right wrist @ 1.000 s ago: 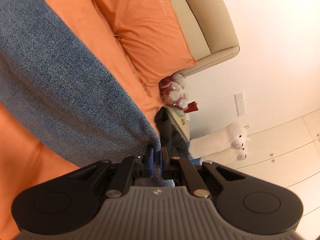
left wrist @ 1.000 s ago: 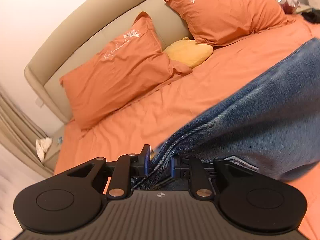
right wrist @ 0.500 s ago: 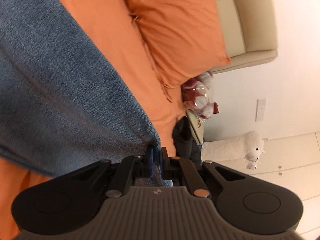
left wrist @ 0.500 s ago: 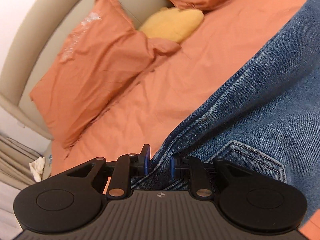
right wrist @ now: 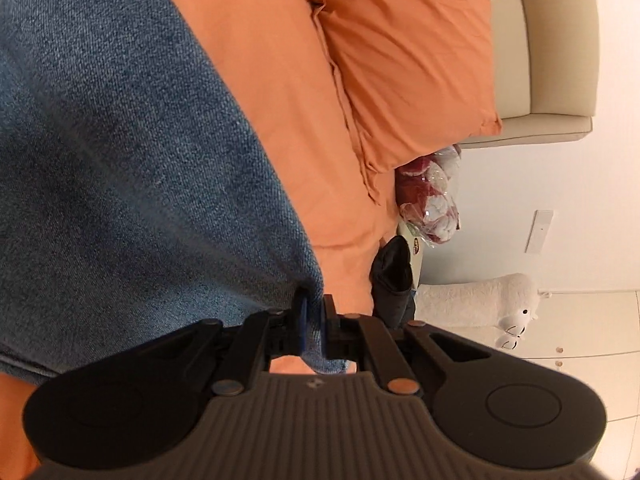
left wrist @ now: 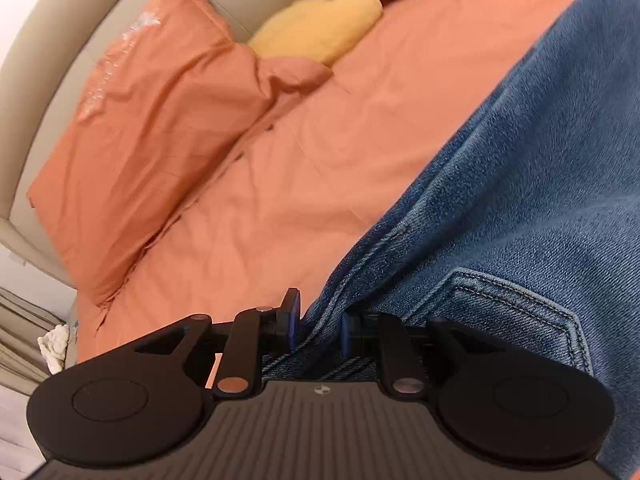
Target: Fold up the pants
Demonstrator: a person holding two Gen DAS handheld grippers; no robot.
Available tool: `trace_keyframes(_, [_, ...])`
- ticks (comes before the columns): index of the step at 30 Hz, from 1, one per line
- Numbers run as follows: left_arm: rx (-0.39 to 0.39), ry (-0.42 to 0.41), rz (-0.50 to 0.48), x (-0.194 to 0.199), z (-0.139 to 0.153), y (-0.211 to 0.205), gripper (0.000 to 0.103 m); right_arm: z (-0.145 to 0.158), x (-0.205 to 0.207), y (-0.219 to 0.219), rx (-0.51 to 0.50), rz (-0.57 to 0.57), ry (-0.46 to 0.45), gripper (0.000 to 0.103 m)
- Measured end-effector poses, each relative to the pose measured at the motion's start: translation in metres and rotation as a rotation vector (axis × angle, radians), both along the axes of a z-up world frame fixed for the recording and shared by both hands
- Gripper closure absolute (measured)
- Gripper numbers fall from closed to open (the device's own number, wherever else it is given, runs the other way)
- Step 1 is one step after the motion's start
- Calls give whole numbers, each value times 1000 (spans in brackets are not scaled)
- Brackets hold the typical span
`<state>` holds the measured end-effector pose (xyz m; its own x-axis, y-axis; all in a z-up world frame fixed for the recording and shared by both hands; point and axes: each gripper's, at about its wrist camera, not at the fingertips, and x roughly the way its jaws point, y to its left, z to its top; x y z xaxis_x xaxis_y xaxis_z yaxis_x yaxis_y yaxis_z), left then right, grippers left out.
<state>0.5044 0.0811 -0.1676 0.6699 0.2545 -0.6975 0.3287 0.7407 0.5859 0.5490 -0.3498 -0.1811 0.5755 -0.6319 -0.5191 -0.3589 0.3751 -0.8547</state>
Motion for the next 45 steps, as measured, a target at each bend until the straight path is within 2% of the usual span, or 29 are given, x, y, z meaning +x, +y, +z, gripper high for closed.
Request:
trace_keyframes(6, [-38, -71, -5, -32, 42, 4, 81, 46, -42, -6, 32, 33, -72, 103])
trace_keyframes(14, [-98, -161, -24, -95, 97, 8, 81, 112, -122, -14, 74, 53, -183, 103])
trace_keyframes(16, [-114, -168, -26, -111, 108, 9, 81, 126, -139, -17, 78, 64, -208, 103])
trace_keyframes(19, [-107, -157, -47, -121, 113, 9, 81, 135, -150, -21, 101, 51, -198, 103])
trace_keyframes(22, [-79, -133, -53, -111, 102, 5, 81, 117, -135, -23, 102, 28, -156, 103])
trace_keyframes(27, [-32, -82, -29, -76, 70, -3, 82, 64, -93, -19, 58, 13, -105, 103])
trace_keyframes(34, [-7, 71, -7, -14, 6, -2, 81, -4, -19, -6, -2, 7, -2, 103])
trace_keyframes(38, [-11, 135, -15, 8, -23, 2, 81, -38, 20, -3, -57, 21, 49, 103])
trace_keyframes(42, [-8, 177, -46, 15, -38, 5, 81, -60, 44, 3, -77, 27, 86, 103])
trace_keyframes(45, [-31, 196, -48, 22, -34, 9, 81, -72, 58, 3, -73, 16, 112, 103])
